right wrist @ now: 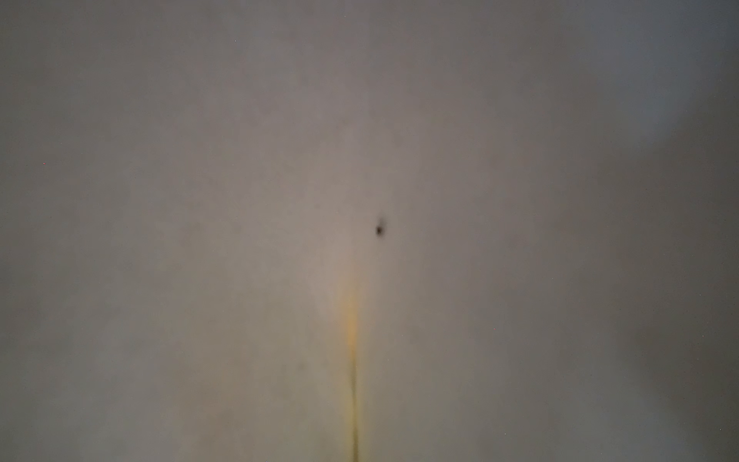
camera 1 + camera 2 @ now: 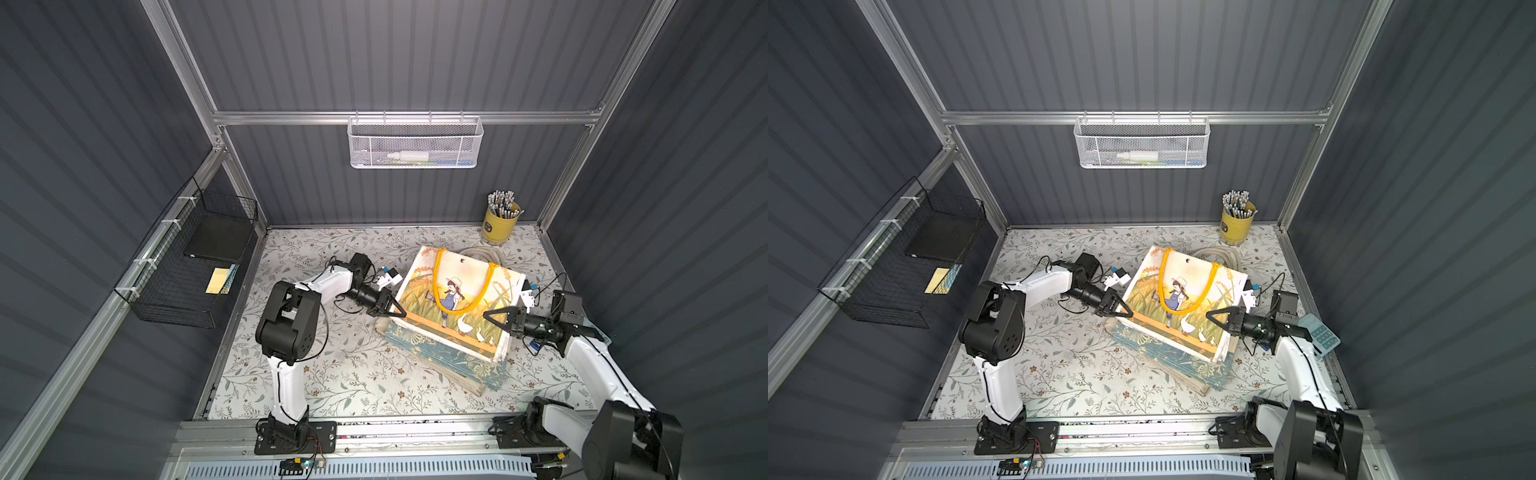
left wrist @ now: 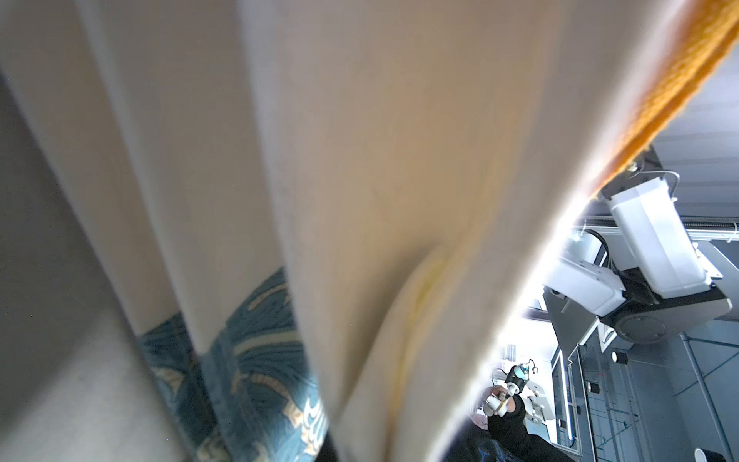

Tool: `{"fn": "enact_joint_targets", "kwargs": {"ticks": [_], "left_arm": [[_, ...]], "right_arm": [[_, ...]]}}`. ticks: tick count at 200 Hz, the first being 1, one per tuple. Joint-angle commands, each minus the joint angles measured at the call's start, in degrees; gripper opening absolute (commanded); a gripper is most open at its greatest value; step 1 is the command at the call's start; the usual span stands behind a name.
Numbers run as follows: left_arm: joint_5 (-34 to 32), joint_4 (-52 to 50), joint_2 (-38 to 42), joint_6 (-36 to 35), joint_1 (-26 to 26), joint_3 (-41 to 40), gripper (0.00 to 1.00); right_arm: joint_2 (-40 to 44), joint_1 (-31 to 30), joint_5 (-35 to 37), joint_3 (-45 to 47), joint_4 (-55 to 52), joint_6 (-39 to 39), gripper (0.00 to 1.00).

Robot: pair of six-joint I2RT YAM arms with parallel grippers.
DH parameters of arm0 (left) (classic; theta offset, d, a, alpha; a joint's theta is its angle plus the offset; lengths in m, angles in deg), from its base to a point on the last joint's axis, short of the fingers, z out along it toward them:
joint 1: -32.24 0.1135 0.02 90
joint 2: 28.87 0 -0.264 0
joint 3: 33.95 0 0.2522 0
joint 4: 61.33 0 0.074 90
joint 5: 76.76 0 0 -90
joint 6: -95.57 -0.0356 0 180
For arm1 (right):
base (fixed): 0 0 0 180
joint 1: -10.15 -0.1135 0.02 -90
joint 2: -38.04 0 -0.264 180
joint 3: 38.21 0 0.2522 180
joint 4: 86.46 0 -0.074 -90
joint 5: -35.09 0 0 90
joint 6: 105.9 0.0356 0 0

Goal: Put away the canvas bag
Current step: Place the canvas bag at the center of the board.

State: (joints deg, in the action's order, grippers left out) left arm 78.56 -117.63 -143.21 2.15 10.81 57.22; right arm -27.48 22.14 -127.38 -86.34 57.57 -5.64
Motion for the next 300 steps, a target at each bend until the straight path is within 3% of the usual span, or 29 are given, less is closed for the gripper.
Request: {"fn": "enact_joint_targets", "kwargs": {"ticks": [1, 56, 76, 102, 155, 208, 218, 230, 246, 257, 300], "left_arm": [[-3.5, -1.7, -1.8, -1.0, 0.1, 0.4, 0.0], [-6.8, -5.7, -4.6, -4.1, -0.7, 1.5, 0.0], [-8.2, -7.3, -5.4, -5.4, -0.7, 2.3, 0.0], [-9.6, -9.1, -6.1, -7.6, -0.7, 2.2, 0.0], [-10.7, -12.2, -8.3, -9.5, -0.6, 2.8, 0.0], [-13.0, -13.3, -6.1, -7.7, -0.6, 3.8, 0.0], [-13.0, -17.0, -7.4, -10.4, -0.6, 5.9, 0.05], [-13.0, -18.8, -8.7, -10.6, -0.6, 8.3, 0.26], [-13.2, -19.5, -9.1, -10.4, -0.6, 10.4, 0.37], [-13.6, -19.4, -8.4, -10.2, -0.6, 11.3, 0.39], [-16.6, -13.4, -1.9, -5.7, -0.6, 11.1, 0.48]], "right_arm": [[-3.4, 0.7, 7.1, -4.3, -8.5, -7.0, 0.03], [-0.4, 1.8, 16.4, -2.4, -6.5, -3.4, 0.04], [-0.7, 2.0, 20.4, -3.4, -8.8, -3.6, 0.2], [-2.2, 2.1, 22.1, -4.4, -10.4, -4.7, 0.19], [-2.2, 4.9, 31.8, -9.4, -14.8, -7.0, 0.27], [1.1, 9.7, 33.8, -10.7, -8.9, -4.4, 0.29], [0.9, 9.6, 34.2, -11.4, -8.1, -4.3, 0.29], [0.5, 9.7, 33.7, -11.8, -6.8, -4.2, 0.3], [-0.1, 9.7, 33.3, -12.0, -4.9, -3.6, 0.34], [0.1, 9.7, 34.3, -11.8, -3.3, -2.7, 0.38], [3.9, 9.6, 42.8, -8.9, 7.2, -1.7, 0.39]]}}
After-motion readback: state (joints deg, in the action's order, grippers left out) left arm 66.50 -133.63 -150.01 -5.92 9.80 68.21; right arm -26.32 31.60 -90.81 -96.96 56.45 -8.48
